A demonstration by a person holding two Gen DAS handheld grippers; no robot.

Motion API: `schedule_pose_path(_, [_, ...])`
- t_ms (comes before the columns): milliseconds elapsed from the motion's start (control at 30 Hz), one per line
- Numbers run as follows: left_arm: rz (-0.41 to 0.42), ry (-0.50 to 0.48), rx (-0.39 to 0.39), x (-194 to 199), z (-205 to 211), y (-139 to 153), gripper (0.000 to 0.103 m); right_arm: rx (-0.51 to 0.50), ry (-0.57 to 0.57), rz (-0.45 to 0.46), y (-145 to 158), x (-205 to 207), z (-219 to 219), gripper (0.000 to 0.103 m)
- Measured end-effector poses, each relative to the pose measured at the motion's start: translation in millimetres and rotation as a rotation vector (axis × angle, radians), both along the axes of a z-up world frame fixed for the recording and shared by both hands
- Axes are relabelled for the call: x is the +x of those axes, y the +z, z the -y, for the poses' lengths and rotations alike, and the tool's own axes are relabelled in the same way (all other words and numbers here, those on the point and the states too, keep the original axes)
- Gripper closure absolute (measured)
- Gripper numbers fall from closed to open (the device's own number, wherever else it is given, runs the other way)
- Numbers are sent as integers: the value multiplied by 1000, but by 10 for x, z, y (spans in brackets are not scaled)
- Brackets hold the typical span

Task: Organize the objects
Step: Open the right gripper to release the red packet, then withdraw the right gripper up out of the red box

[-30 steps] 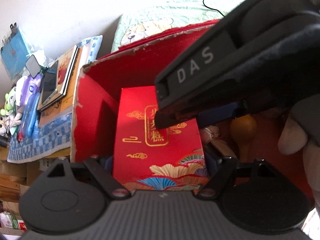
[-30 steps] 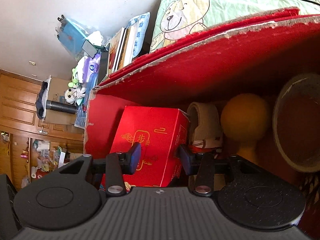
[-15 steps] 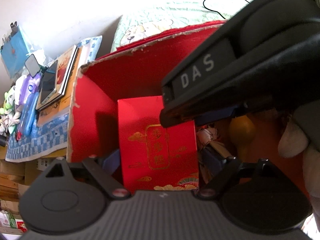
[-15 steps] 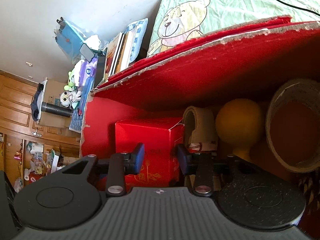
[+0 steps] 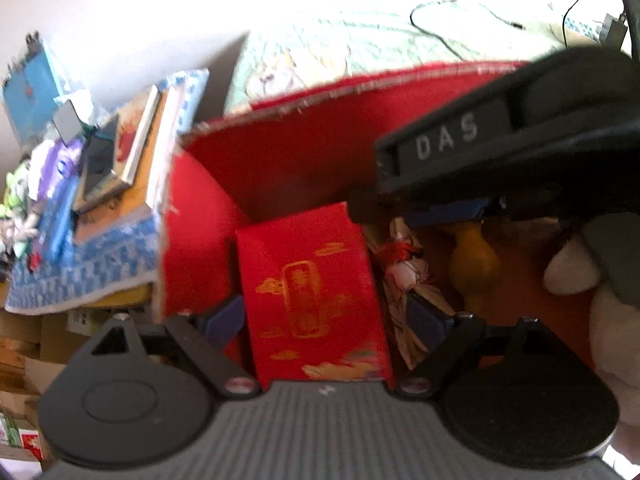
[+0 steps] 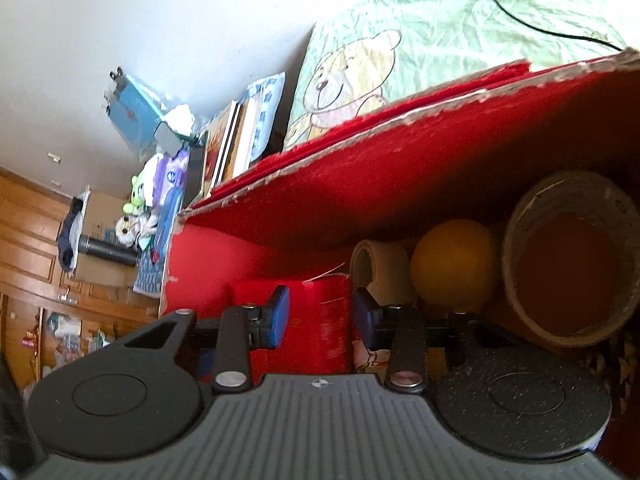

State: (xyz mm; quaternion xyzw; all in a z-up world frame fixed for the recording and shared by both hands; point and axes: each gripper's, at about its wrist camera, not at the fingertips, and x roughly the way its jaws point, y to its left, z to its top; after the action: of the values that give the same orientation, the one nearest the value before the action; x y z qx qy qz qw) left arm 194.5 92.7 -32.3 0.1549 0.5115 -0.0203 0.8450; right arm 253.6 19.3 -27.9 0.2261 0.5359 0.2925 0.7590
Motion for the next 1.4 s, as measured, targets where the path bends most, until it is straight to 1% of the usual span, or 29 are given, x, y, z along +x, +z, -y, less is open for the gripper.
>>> schedule_pose_path(67, [21,3,1,-19,-24,67,15,-4,-12,15,15,-12,2,63])
schedule_pose_path(200, [46,23,-37,-42,-136,175,15,-10,-25,37,29,-42,8,63])
schedule_pose_path(300, [39,26,-61,-13,-181,173,15,-28,-23,46,32,-71,1,63])
schedule_pose_path(400, [51,21,-62,-76,-152,166,15,-78,-46,105,102,-126,0,63])
schedule_pose_path(467, [59,19,-81,-89,-230,160,15,-131,-51,146,139,-184,-7,63])
schedule_pose_path(533, [66,16,-96,-149,-182,205,15,-172,-71,175,157,-240,18,63])
schedule_pose_path(700, [71,11,-118,-229,-127,222,15,-202,-149,189,180,-329,220,63])
schedule_pose_path(833, [70,6,-122,-271,-122,191,15,-268,-185,243,246,-463,288,63])
schedule_pose_path(1067, [54,5,-154,-310,-118,162,15,-329,-203,308,353,-699,354,63])
schedule_pose_path(1200, [61,10,-179,-359,-91,216,15,-369,-210,346,410,-797,375,59])
schedule_pose_path(1333, [69,4,-182,-425,-35,253,15,-394,-217,376,449,-909,427,54])
schedule_pose_path(1367, [69,6,-180,-436,-21,257,15,-397,-223,384,462,-942,442,48])
schedule_pose_path(1400, [69,9,-178,-448,-13,265,15,-399,-228,393,474,-965,456,45])
